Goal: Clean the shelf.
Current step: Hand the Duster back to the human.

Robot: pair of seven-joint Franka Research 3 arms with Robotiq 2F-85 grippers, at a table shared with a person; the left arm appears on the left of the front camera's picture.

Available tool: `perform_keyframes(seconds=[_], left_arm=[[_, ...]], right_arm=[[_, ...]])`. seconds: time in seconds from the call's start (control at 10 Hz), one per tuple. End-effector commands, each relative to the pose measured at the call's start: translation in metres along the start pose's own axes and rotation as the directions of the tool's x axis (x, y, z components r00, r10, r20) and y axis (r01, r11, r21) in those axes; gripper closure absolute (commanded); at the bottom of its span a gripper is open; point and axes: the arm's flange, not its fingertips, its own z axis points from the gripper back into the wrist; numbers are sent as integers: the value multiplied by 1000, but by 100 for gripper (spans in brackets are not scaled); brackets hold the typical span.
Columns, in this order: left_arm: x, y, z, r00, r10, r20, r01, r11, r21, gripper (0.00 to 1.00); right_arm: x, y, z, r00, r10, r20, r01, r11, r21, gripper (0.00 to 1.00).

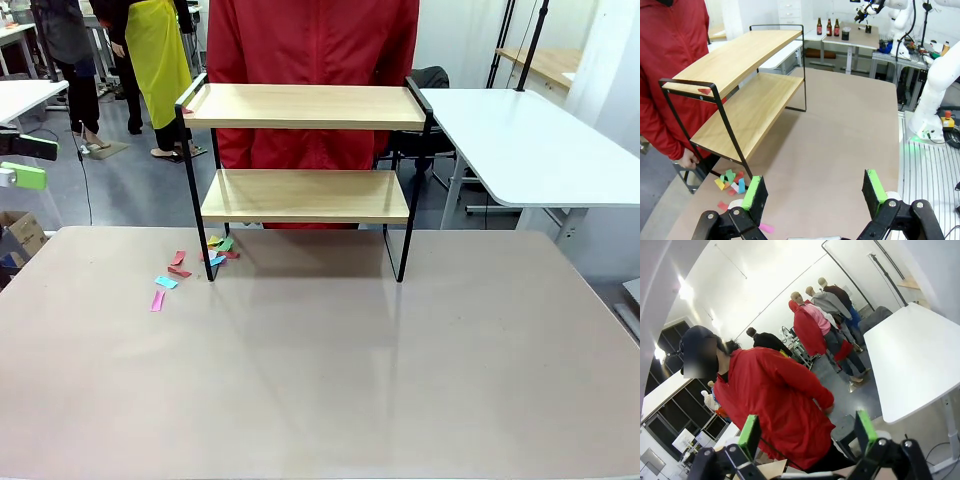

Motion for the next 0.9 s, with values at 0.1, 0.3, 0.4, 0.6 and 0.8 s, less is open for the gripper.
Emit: perform_keyframes(seconds=[0.1,0.3,0.4,0.6,0.8], left_arm=[[1,1,-3,999,-19,32,19,1000,2,0],[1,1,-3,999,-19,32,19,1000,2,0],[1,1,-3,999,-19,32,19,1000,2,0],[1,1,-3,999,-19,32,19,1000,2,0],[1,1,-3,999,-19,32,19,1000,2,0]], right_arm=[[-2,0,2,1000,18,2,-18,1000,-11,0],[-2,0,2,1000,18,2,-18,1000,-11,0],[-2,0,2,1000,18,2,-18,1000,-11,0],[-2,0,2,1000,18,2,-18,1000,-11,0],[-2,0,2,1000,18,2,-18,1000,-11,0]])
